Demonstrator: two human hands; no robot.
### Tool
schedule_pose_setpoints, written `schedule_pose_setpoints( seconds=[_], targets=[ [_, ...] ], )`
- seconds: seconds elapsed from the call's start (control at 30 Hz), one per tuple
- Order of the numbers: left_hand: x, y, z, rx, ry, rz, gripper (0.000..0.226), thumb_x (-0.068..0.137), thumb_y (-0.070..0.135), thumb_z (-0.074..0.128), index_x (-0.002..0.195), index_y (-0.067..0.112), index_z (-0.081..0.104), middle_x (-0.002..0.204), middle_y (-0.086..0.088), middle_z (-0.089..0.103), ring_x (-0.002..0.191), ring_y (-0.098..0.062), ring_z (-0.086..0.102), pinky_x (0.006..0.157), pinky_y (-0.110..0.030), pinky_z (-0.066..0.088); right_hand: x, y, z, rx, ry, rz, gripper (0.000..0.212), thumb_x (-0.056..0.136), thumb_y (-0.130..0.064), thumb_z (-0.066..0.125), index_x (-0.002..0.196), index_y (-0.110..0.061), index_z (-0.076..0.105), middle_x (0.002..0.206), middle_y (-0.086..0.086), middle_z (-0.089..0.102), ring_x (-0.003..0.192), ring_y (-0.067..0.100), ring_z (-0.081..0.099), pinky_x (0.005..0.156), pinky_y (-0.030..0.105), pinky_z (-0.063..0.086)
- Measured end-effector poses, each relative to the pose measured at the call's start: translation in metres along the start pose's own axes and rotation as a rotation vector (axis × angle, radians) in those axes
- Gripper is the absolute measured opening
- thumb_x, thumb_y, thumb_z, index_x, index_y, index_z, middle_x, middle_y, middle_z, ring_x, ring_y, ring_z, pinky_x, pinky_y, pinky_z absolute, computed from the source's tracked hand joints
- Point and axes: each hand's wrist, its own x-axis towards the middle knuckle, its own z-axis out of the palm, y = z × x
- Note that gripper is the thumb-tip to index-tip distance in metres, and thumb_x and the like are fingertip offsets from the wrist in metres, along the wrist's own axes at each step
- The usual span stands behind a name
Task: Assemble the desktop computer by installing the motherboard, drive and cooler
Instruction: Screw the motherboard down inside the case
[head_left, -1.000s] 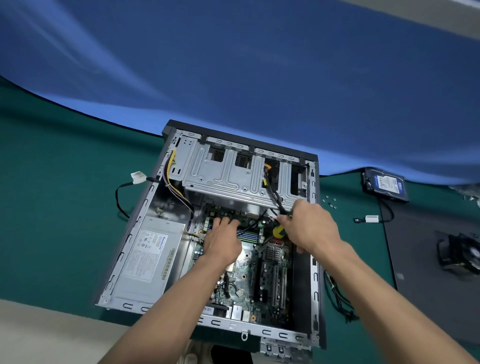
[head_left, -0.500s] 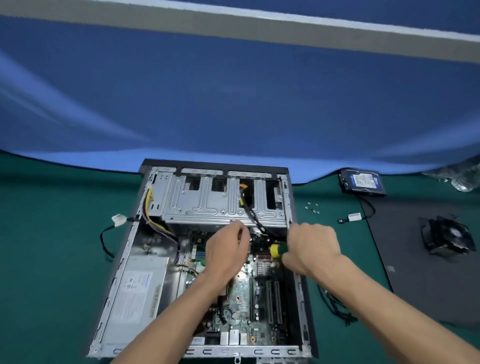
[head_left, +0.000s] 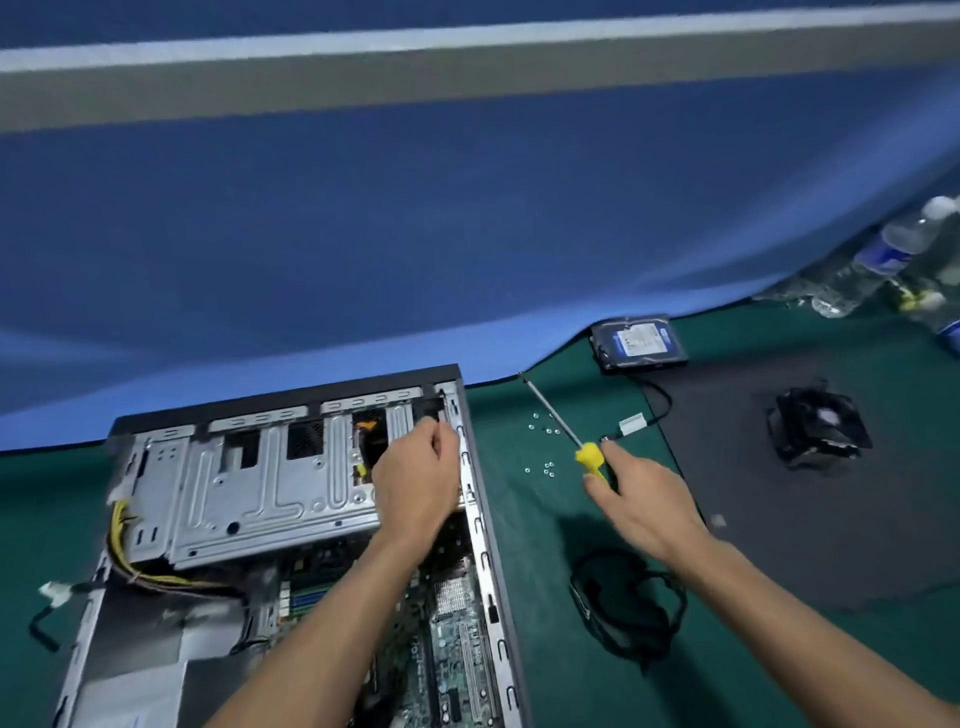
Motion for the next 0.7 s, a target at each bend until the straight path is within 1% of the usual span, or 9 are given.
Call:
schedule_pose_setpoints(
  seconds=[0.07,0.13,0.2,0.3,0.37,0.43,0.53,0.6,0.7],
  targets=[
    [-0.002,-0.001,0.005,0.203,-0.040,0.105,0.035,0.092,0.024,0.043,0.058,0.021,0.042,0.043,0.013,0.036,0.036,-0.004,0.033,0.040,-0.019,0.027,0.013,0.008,0.019,0.184,0.005,0.095,0.027,0.088,-0.028,0.049,0.071,-0.024,0.029,0.059,-0.005,0.045,0.058,0.022,0.044,0.048,0.031,0.024],
    [-0.004,0.000,0.006,0.312,-0.062,0.153,0.031,0.089,0.021,0.047,0.058,0.020,0.043,0.041,0.014,0.030,0.033,-0.005,0.031,0.039,-0.017,0.026,0.025,0.009,0.039,0.302,0.013,0.202,0.024,0.083,-0.026,0.054,0.069,-0.023,0.034,0.059,-0.006,0.048,0.058,0.020,0.045,0.048,0.028,0.027],
    [-0.003,0.002,0.007,0.365,-0.070,0.152,0.030,0.088,0.019,0.049,0.058,0.019,0.044,0.040,0.014,0.028,0.033,-0.008,0.031,0.039,-0.017,0.024,0.037,0.008,0.060,0.342,-0.023,0.277,0.019,0.081,-0.029,0.058,0.074,-0.022,0.042,0.063,-0.005,0.053,0.064,0.023,0.050,0.052,0.029,0.030],
    [-0.002,0.003,0.009,0.430,-0.085,0.145,0.028,0.087,0.020,0.047,0.059,0.016,0.046,0.041,0.014,0.025,0.033,-0.013,0.033,0.040,-0.017,0.018,0.053,0.005,0.089,0.353,-0.098,0.320,0.010,0.086,-0.028,0.058,0.083,-0.023,0.049,0.073,-0.002,0.057,0.075,0.027,0.054,0.060,0.030,0.034],
    [-0.002,0.004,0.008,0.459,-0.082,0.147,0.028,0.086,0.019,0.049,0.059,0.018,0.041,0.042,0.015,0.018,0.033,-0.013,0.027,0.042,-0.016,0.012,0.062,0.003,0.103,0.327,-0.104,0.347,0.008,0.089,-0.028,0.056,0.088,-0.021,0.052,0.079,0.001,0.061,0.076,0.027,0.053,0.062,0.030,0.035],
    [-0.001,0.006,0.009,0.476,-0.057,0.163,0.031,0.083,0.015,0.054,0.058,0.019,0.037,0.042,0.015,0.014,0.033,-0.013,0.021,0.045,-0.014,0.008,0.070,0.002,0.111,0.306,-0.082,0.366,0.011,0.090,-0.030,0.056,0.088,-0.020,0.052,0.085,0.006,0.065,0.078,0.029,0.055,0.064,0.030,0.035],
    [0.000,0.007,0.010,0.491,-0.038,0.155,0.028,0.080,0.016,0.052,0.055,0.019,0.039,0.042,0.011,0.023,0.033,-0.015,0.021,0.045,-0.013,0.005,0.079,0.001,0.117,0.286,-0.055,0.381,0.015,0.091,-0.032,0.056,0.091,-0.018,0.056,0.089,0.010,0.067,0.085,0.033,0.059,0.065,0.031,0.035],
    [-0.001,0.008,0.011,0.495,-0.040,0.135,0.028,0.079,0.017,0.050,0.056,0.020,0.035,0.041,0.009,0.026,0.034,-0.017,0.022,0.044,-0.015,0.005,0.083,0.000,0.119,0.261,-0.052,0.377,0.018,0.092,-0.033,0.055,0.091,-0.016,0.058,0.088,0.010,0.067,0.082,0.033,0.058,0.064,0.031,0.034],
    [-0.002,0.007,0.012,0.499,-0.040,0.136,0.027,0.079,0.017,0.050,0.054,0.017,0.040,0.041,0.007,0.028,0.034,-0.018,0.024,0.043,-0.015,0.007,0.088,-0.003,0.123,0.238,-0.056,0.362,0.020,0.093,-0.031,0.051,0.088,-0.014,0.059,0.087,0.011,0.067,0.075,0.031,0.054,0.063,0.030,0.034]
  ],
)
